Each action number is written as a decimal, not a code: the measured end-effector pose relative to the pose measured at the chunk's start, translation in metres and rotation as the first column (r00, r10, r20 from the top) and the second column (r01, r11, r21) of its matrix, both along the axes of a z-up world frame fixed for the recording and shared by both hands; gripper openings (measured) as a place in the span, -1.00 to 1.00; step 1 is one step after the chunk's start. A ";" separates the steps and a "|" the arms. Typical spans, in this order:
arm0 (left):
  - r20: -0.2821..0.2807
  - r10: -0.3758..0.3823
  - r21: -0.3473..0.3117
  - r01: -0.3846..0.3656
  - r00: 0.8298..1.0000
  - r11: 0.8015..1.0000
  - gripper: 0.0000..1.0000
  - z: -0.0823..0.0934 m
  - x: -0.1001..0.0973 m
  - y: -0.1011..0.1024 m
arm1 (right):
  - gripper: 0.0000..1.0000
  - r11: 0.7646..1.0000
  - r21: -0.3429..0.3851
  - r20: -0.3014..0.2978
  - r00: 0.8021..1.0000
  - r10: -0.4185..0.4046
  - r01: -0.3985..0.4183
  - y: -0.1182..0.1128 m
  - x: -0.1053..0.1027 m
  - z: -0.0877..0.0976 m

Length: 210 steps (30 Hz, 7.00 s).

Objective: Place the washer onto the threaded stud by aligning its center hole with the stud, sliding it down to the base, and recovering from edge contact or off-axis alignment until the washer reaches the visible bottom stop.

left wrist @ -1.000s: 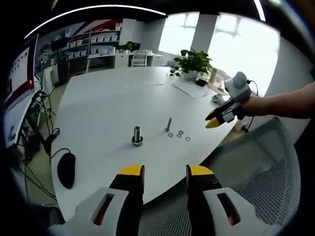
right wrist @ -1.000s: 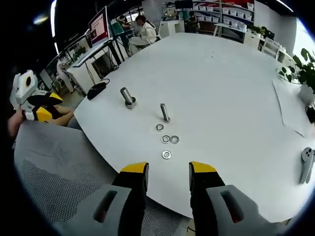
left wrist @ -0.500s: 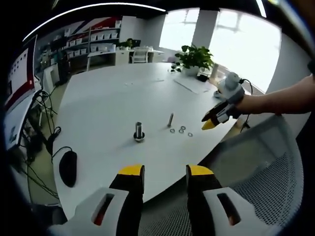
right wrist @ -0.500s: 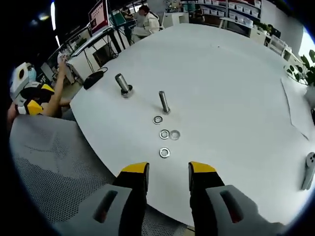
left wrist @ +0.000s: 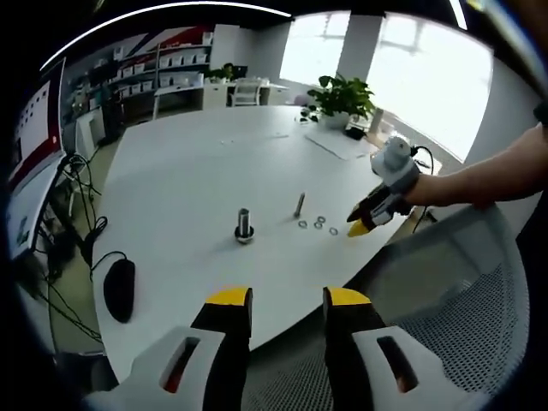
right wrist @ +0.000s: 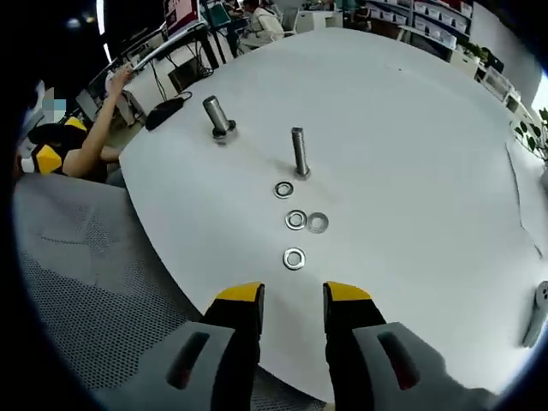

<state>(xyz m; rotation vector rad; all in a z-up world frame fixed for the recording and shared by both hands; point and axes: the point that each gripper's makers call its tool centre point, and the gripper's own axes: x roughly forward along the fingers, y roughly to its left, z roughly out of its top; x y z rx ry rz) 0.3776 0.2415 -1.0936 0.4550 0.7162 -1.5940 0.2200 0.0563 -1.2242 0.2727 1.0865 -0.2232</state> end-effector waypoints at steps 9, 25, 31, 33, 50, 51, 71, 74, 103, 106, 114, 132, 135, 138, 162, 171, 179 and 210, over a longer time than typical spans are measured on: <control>0.003 0.007 -0.004 -0.007 1.000 1.000 -0.38 0.000 0.001 0.000 | -0.51 0.996 -0.018 -0.064 0.994 0.090 -0.092 -0.002 0.015 -0.012; 0.007 -0.004 -0.005 0.004 1.000 1.000 -0.39 0.000 0.000 0.000 | -0.58 0.943 -0.066 -0.192 0.931 0.309 -0.327 -0.007 0.022 -0.020; 0.012 -0.008 -0.004 0.008 1.000 1.000 -0.39 0.000 -0.001 0.000 | -0.61 0.903 -0.033 -0.272 0.873 0.404 -0.428 -0.005 0.019 -0.018; 0.013 -0.006 -0.004 0.006 1.000 1.000 -0.39 0.000 -0.001 0.000 | -0.61 0.899 -0.025 -0.295 0.863 0.411 -0.437 -0.004 0.021 -0.019; 0.009 -0.001 -0.004 0.001 1.000 1.000 -0.40 0.000 0.000 -0.001 | -0.69 0.868 -0.001 -0.371 0.807 0.460 -0.496 -0.002 0.019 -0.017; 0.008 0.000 -0.003 0.000 1.000 1.000 -0.40 -0.001 0.000 -0.001 | -0.69 0.868 -0.002 -0.372 0.806 0.461 -0.497 -0.002 0.019 -0.017; 0.002 0.005 -0.002 -0.005 1.000 1.000 -0.40 -0.001 0.001 -0.001 | -0.71 0.874 -0.052 -0.326 0.835 0.443 -0.484 0.004 0.017 -0.015; 0.002 0.007 -0.003 -0.007 1.000 1.000 -0.40 -0.001 0.001 -0.001 | -0.71 0.883 -0.059 -0.287 0.855 0.433 -0.466 0.001 0.020 -0.016; 0.006 0.010 -0.005 -0.010 1.000 1.000 -0.40 0.000 0.002 -0.001 | -0.73 0.912 -0.024 -0.249 0.886 0.392 -0.410 -0.007 0.021 -0.008; 0.007 0.008 -0.002 -0.008 1.000 1.000 -0.41 -0.001 0.001 0.000 | -0.73 0.909 -0.035 -0.235 0.888 0.396 -0.415 -0.014 0.025 -0.003; 0.006 0.006 -0.001 -0.006 1.000 1.000 -0.41 -0.001 0.001 -0.001 | -0.73 0.920 -0.067 -0.199 0.909 0.367 -0.386 -0.015 0.037 0.023; 0.003 0.011 -0.010 -0.011 1.000 1.000 -0.41 0.001 0.004 -0.001 | -0.72 0.889 -0.146 -0.149 0.898 0.414 -0.434 -0.039 0.086 0.052; 0.003 0.013 -0.010 -0.013 1.000 1.000 -0.41 0.001 0.004 -0.001 | -0.72 0.883 -0.158 -0.152 0.895 0.420 -0.441 -0.040 0.092 0.052; 0.005 0.014 -0.011 -0.014 1.000 1.000 -0.41 0.001 0.004 -0.001 | -0.72 0.878 -0.156 -0.161 0.889 0.428 -0.452 -0.042 0.097 0.050; 0.017 0.030 -0.015 -0.029 0.999 0.999 -0.41 0.001 0.006 -0.001 | -0.72 0.863 -0.123 -0.223 0.861 0.458 -0.491 -0.045 0.099 0.027; 0.020 0.029 -0.010 -0.029 0.999 1.000 -0.41 0.001 0.005 -0.001 | -0.72 0.853 -0.096 -0.247 0.842 0.479 -0.513 -0.038 0.098 0.015; 0.027 0.020 -0.010 -0.020 0.999 1.000 -0.41 0.001 0.004 0.000 | -0.72 0.849 -0.076 -0.283 0.828 0.484 -0.523 -0.040 0.094 0.004; 0.046 0.006 -0.028 -0.005 0.999 1.000 -0.42 0.006 0.000 0.000 | -0.68 0.896 -0.034 -0.332 0.851 0.408 -0.443 -0.049 0.081 -0.013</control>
